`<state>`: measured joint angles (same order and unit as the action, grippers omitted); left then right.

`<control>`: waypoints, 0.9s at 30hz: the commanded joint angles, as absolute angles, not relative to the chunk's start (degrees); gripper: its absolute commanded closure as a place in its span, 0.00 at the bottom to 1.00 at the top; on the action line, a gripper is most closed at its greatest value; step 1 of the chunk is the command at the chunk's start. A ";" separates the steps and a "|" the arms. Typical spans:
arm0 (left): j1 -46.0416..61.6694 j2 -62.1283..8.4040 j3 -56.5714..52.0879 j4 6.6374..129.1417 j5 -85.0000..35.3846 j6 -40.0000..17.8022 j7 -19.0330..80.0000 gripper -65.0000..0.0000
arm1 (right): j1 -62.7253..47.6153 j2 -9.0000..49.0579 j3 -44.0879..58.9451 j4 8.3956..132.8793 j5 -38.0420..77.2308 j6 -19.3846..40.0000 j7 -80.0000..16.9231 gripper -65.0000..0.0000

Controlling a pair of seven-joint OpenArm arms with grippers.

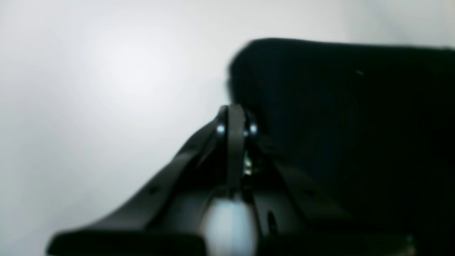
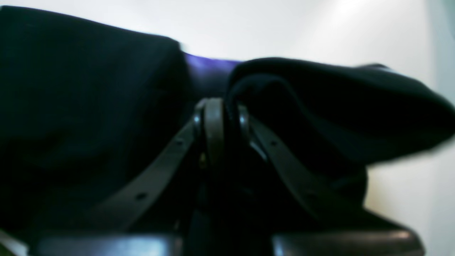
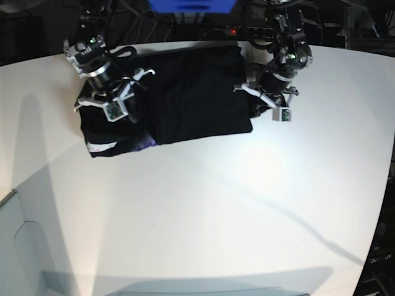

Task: Fold the T-shirt properly
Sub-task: 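Grasp the shirt end with the right gripper and fold toward the left gripper, then press the folded bundle with the right gripper and raise the left gripper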

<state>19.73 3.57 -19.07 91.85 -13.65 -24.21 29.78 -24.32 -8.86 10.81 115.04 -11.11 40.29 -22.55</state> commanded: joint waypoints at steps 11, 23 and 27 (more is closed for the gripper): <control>19.47 3.74 -18.59 91.91 -12.44 -23.78 32.13 1.00 | -26.15 -9.00 -11.91 116.62 -9.63 40.00 -20.70 1.00; 19.47 2.51 -18.77 93.14 -12.44 -23.78 32.13 1.00 | -20.62 -4.53 -18.77 108.18 -9.63 40.00 -21.05 1.00; 19.74 1.63 -21.67 96.13 -12.62 -23.78 32.13 1.00 | -20.53 -2.68 -18.59 107.38 -9.63 40.00 -21.14 1.00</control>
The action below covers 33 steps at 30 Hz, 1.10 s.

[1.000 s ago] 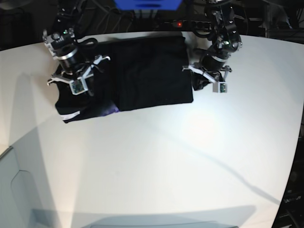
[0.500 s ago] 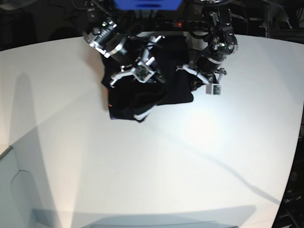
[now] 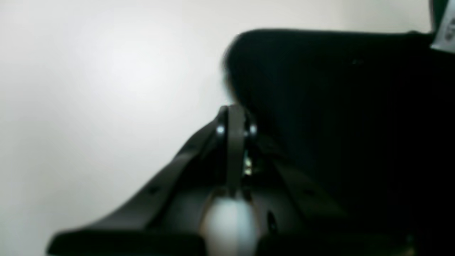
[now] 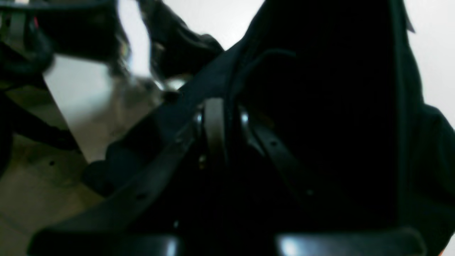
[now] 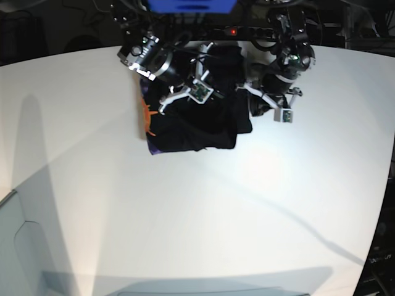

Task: Fold the T-shirt properly
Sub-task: 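Press the folded bundle with the right gripper and raise the left gripper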

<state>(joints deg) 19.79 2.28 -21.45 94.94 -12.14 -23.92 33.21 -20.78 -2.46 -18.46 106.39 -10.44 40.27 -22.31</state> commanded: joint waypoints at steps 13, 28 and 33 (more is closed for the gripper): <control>22.11 1.27 -34.15 105.45 -12.70 -24.13 32.22 1.00 | -20.53 -3.03 -22.02 107.21 -9.54 40.00 -21.23 1.00; 22.46 1.19 -45.23 105.98 -12.53 -24.31 32.22 1.00 | -18.77 -3.21 -26.15 104.57 -9.54 40.00 -21.32 1.00; 23.52 0.31 -46.29 105.89 -12.97 -24.31 32.22 1.00 | -18.77 -4.09 -26.15 104.75 -9.54 40.00 -21.32 1.00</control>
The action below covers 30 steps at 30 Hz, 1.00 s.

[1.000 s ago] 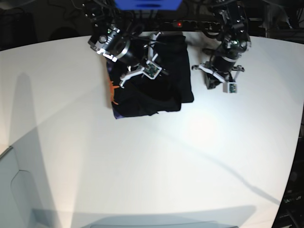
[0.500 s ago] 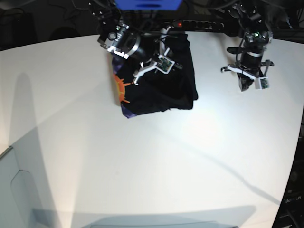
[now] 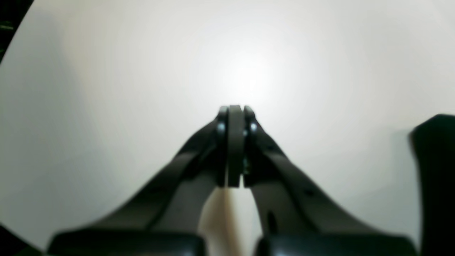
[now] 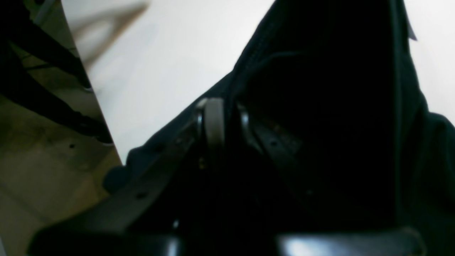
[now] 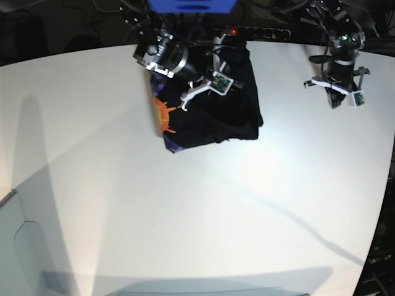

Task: Fold the T-shirt properly
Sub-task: 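Press the folded bundle with the right gripper and raise the left gripper, then hold the right gripper on the bundle's folded edge and adjust it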

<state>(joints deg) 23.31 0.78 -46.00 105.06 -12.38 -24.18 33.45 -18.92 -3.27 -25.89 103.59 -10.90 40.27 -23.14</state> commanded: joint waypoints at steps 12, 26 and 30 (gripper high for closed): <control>23.60 -0.92 -46.46 105.80 -12.79 -24.31 32.22 1.00 | -22.64 -4.18 -26.86 115.30 -9.45 40.00 -21.32 0.50; 23.08 -0.92 -46.29 105.71 -12.53 -24.31 32.22 1.00 | -26.42 -1.71 -19.30 115.91 -9.54 40.00 -21.32 0.49; 23.08 -0.92 -46.20 105.71 -12.53 -24.31 32.22 1.00 | -26.33 -1.71 -17.01 115.82 -9.63 40.00 -21.32 0.49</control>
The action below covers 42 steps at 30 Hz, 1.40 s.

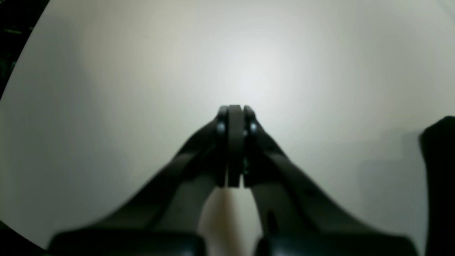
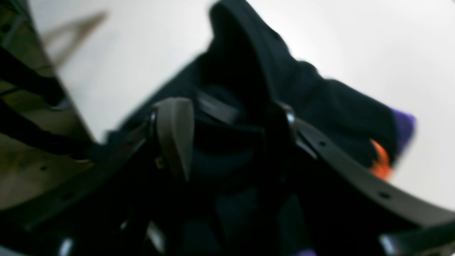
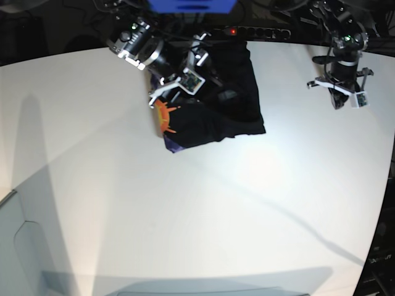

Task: Fold the T-shirt properly
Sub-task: 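Hold the right gripper on the bundle's folded edge and adjust it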

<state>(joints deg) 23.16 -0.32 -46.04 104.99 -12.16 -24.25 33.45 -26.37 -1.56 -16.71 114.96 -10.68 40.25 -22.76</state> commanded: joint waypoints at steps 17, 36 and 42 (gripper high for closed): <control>23.16 -0.92 -46.29 105.80 -12.88 -24.31 32.22 1.00 | -24.48 -1.63 -16.57 112.31 -9.63 40.00 -21.32 0.50; 23.34 -0.92 -46.29 105.89 -12.88 -24.31 32.22 1.00 | -24.92 -1.71 -17.01 109.85 -9.63 40.00 -20.97 1.00; 23.25 -0.92 -46.29 105.89 -12.62 -24.31 32.22 1.00 | -28.09 -1.80 -19.82 114.24 -9.45 40.00 -20.79 1.00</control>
<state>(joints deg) 23.18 -0.30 -46.04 104.99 -12.12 -24.25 33.45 -27.99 -1.43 -19.64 113.01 -10.63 40.27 -22.59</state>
